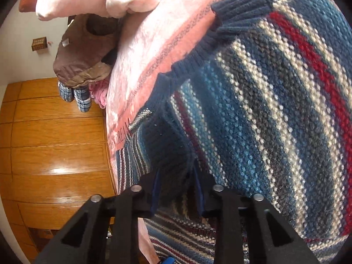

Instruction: Fold small clothes

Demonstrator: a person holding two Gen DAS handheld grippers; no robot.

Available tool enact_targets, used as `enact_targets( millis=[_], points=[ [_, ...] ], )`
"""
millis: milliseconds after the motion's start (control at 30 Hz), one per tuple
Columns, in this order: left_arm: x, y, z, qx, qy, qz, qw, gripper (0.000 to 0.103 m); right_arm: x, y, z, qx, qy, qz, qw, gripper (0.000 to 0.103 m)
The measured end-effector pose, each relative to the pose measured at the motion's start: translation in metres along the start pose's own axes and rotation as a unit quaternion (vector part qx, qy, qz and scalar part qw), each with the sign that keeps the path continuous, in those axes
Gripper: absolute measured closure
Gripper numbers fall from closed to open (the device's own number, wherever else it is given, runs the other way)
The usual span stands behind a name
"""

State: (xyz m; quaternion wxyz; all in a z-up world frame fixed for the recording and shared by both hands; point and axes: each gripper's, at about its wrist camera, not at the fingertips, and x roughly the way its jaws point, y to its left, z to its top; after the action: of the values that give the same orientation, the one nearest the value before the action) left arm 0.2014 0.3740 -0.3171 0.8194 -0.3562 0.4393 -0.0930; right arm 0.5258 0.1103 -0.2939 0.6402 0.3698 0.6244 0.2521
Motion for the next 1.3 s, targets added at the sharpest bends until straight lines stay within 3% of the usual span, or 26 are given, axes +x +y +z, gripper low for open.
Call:
enact_targets(
  millis=[267,567,800,933,1200,1300],
  points=[
    [-0.01,0.007,0.003,-0.023,0.007,-0.011,0.9997,0.02,-0.048,0.072,0.009,-0.107,-0.042,-0.039,0.993,0.096],
    [-0.056,-0.004,0.07,-0.016,-0.052,-0.051,0.9972,0.021,-0.119,0.1,0.031,-0.143,-0.086,-0.061,0.984,0.096],
    [-0.056,0.01,0.135,-0.066,-0.071,-0.103,0.9899,0.022,-0.15,0.052,0.038,-0.119,-0.097,-0.077,0.985,0.096],
    [-0.022,0.013,0.167,-0.092,-0.052,-0.119,0.9872,0.025,-0.155,0.008,0.034,-0.098,-0.089,-0.087,0.987,0.096],
    [0.051,0.025,0.183,-0.079,0.018,-0.049,0.9955,0.025,-0.14,-0.056,0.028,-0.069,-0.071,-0.105,0.99,0.096],
    [0.06,0.023,0.189,-0.075,0.034,-0.047,0.9955,0.025,-0.13,-0.071,0.029,-0.065,-0.045,-0.126,0.989,0.091]
  ],
)
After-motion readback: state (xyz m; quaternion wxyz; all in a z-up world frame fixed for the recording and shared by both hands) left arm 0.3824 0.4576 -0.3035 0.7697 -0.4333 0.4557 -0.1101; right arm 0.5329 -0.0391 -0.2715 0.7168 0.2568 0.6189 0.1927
